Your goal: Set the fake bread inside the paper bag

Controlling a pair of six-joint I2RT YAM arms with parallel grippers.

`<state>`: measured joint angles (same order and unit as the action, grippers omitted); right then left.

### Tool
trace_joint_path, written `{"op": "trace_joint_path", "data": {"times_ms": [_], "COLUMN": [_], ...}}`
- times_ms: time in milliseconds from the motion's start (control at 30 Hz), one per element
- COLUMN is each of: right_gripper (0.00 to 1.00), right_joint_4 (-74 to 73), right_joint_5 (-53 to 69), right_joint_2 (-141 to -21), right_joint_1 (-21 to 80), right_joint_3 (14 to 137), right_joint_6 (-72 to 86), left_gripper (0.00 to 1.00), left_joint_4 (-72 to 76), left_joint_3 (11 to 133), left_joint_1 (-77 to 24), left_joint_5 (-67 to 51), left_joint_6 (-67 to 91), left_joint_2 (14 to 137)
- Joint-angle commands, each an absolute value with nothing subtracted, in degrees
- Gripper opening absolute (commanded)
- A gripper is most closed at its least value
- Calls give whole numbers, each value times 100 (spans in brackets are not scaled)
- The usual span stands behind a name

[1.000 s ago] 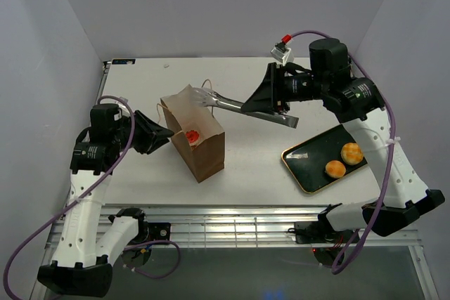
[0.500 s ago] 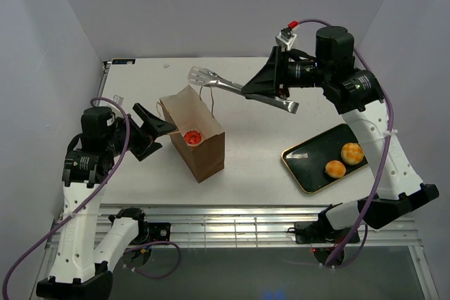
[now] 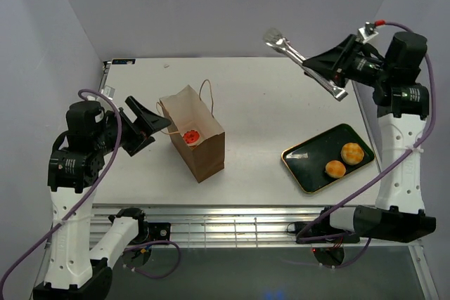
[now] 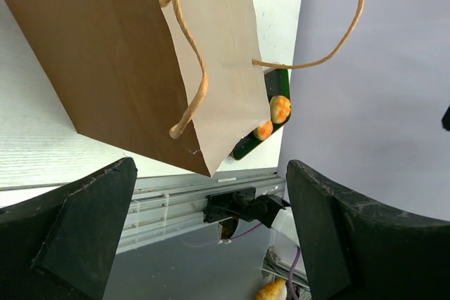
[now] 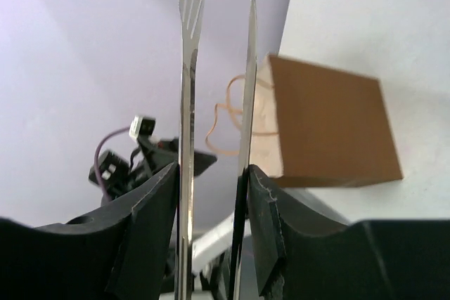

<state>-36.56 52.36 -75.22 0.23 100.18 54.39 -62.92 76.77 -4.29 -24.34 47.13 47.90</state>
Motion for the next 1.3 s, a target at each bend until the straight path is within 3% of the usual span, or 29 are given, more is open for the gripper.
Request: {"op": "trace_joint_path", "data": {"times_ms": [0, 167, 500, 767, 967, 1267], "right_gripper": [49, 49, 49, 49, 50, 52], "right_joint_4": [-3507, -4093, -7477, -7471, -7515, -7471], "right_joint_5": [5660, 5417, 2771, 2068, 557, -587], "right_joint_2": [-6902, -6556, -7549, -6856, -6873, -6908], "right_joint_1": [-1181, -2188, -2479, -2514, -2522, -2645], "right_joint_3": [9032, 8086, 9395, 7981, 8148, 7848], "right_joint_6": [5458, 4924, 2629, 3059, 2374, 2163], "left_gripper": [98, 98, 98, 98, 98, 98], "left_joint_4": [-6627, -7109, -7751, -8025, -8025, -8007], "left_joint_3": [8015, 8612, 9281, 9632, 9659, 9308], "left_joint_1": [-439, -431, -439, -439, -439, -431], "left_joint_5": [-2250, -2145, -1689, -1389, -1529, -1556], "left_joint_6": [4447, 4412, 4298, 4211, 4113, 4157], "left_joint_2": [5053, 5642, 6170, 6345, 6565, 6521]}}
